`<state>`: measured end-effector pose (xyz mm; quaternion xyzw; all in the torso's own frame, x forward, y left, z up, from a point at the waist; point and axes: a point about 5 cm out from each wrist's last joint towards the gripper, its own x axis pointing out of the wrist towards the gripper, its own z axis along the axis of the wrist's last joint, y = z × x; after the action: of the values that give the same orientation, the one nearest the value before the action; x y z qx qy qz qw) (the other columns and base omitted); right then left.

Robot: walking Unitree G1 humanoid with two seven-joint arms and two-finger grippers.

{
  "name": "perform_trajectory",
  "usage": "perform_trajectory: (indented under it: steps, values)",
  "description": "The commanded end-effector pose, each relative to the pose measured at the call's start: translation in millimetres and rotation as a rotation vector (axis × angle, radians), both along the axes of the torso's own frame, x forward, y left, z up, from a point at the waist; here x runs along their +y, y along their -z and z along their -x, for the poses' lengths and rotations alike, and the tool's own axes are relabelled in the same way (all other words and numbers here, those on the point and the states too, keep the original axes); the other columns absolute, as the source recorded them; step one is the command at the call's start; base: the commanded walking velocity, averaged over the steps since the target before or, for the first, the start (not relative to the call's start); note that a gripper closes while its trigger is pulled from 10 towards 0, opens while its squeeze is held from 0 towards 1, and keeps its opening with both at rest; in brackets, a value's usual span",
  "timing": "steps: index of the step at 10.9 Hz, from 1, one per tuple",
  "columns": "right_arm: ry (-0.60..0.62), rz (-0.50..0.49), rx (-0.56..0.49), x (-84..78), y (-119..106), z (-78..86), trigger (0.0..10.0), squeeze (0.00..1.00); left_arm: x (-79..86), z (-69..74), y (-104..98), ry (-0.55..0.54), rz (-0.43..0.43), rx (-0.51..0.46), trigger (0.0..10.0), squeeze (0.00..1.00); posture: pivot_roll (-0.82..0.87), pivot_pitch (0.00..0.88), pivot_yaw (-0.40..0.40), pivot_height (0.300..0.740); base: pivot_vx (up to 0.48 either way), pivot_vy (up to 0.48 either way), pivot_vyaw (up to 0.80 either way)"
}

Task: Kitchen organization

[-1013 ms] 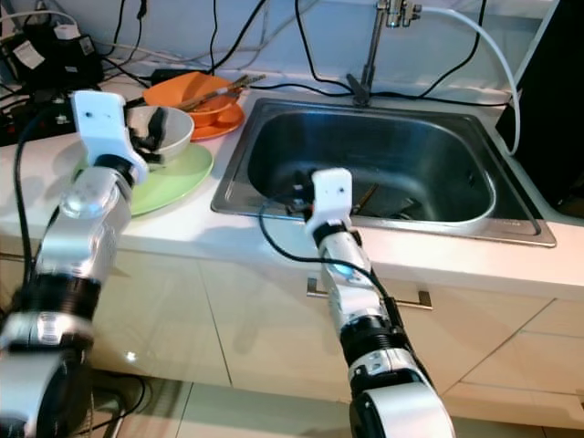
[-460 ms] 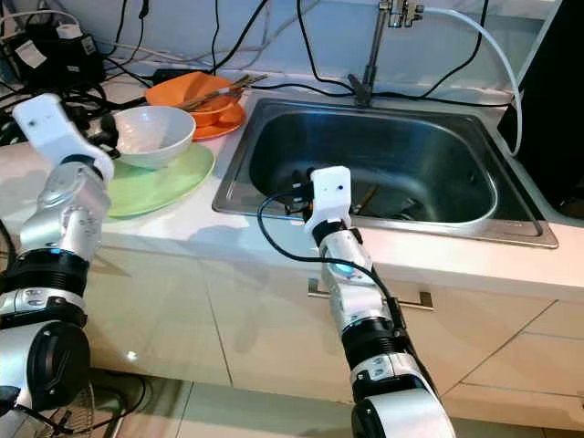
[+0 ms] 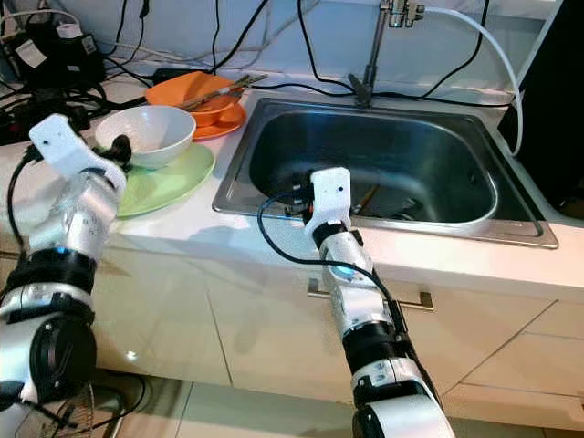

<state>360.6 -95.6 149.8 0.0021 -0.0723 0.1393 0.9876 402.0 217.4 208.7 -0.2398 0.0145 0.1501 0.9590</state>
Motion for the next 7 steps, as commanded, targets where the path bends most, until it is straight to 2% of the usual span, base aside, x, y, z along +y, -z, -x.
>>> perform_trajectory:
  steps: [1, 7]
  values:
    - [-0.002, 0.0, -0.006, -1.2, -2, 1.2, 10.0, 0.0, -7.1, -3.3, 1, 0.019, 0.041, 0.02, 10.0, 0.0, 0.13, 0.029, 0.018, 0.74, 0.0, 0.0, 0.0]
    - [0.0, 0.014, 0.015, -2.4, 3, 5.6, 10.0, 0.0, -25.8, -6.9, 22, 0.017, 0.228, 0.127, 10.0, 0.0, 0.12, 0.029, 0.028, 0.74, 0.0, 0.0, 0.0]
